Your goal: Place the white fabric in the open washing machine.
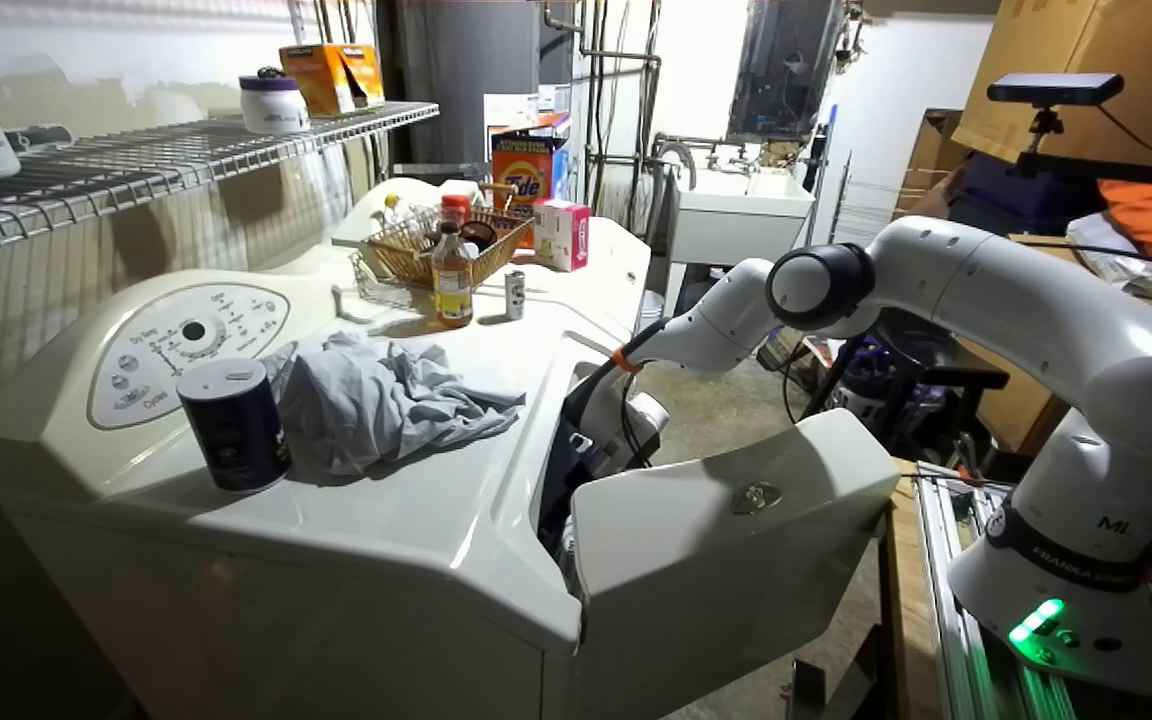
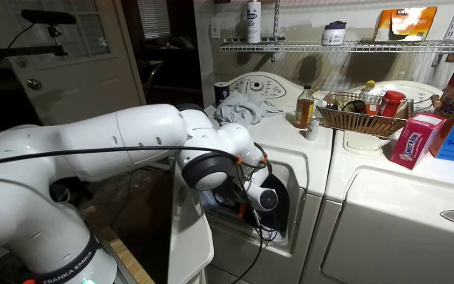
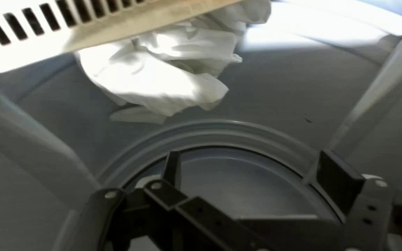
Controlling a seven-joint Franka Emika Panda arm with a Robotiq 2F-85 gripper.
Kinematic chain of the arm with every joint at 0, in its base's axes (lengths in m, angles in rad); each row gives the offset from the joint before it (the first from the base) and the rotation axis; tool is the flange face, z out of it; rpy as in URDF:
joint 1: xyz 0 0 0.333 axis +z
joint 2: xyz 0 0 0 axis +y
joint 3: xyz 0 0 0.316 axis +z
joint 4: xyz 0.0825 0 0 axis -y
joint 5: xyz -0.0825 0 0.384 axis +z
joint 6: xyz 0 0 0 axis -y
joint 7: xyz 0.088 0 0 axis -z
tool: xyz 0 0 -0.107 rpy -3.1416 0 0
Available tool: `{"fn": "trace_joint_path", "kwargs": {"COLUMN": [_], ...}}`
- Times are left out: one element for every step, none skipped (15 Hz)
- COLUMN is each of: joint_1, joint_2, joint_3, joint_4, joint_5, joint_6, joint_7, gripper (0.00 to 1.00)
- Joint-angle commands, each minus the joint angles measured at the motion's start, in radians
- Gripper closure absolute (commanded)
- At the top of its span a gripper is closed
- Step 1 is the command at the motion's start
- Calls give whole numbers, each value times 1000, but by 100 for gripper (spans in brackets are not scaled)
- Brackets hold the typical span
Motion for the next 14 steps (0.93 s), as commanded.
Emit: {"fn": "trace_joint_path", "kwargs": {"joint_1": [122,137,146,152,153,154,159,171,175,185,192,203,204,212], "joint_2": [-3,-12,-27,-46,-69,-84,-102,-120,-132,-144,-155,-168,-174,-192], "joint_3": [-132,-158,-177,-188,-201,-210,-223,-242,-253,-265,-270,-278,-272,-275], "joint_4": [88,77,61,35,9,-8,-32,-58,-71,-88,-100,-119,-130,-158], "joint_5": [-9,-26,-39,-60,-71,-77,-86,-98,-109,-125,-139,-153,-182,-194], "joint_6": [38,41,43,59,34,21,3,-26,-62,-97,-127,-151,-156,-153], "joint_7": [175,207,225,241,254,264,284,315,329,350,363,377,394,404], "gripper": [0,0,0,0,0,0,0,0,0,0,0,0,0,0]}}
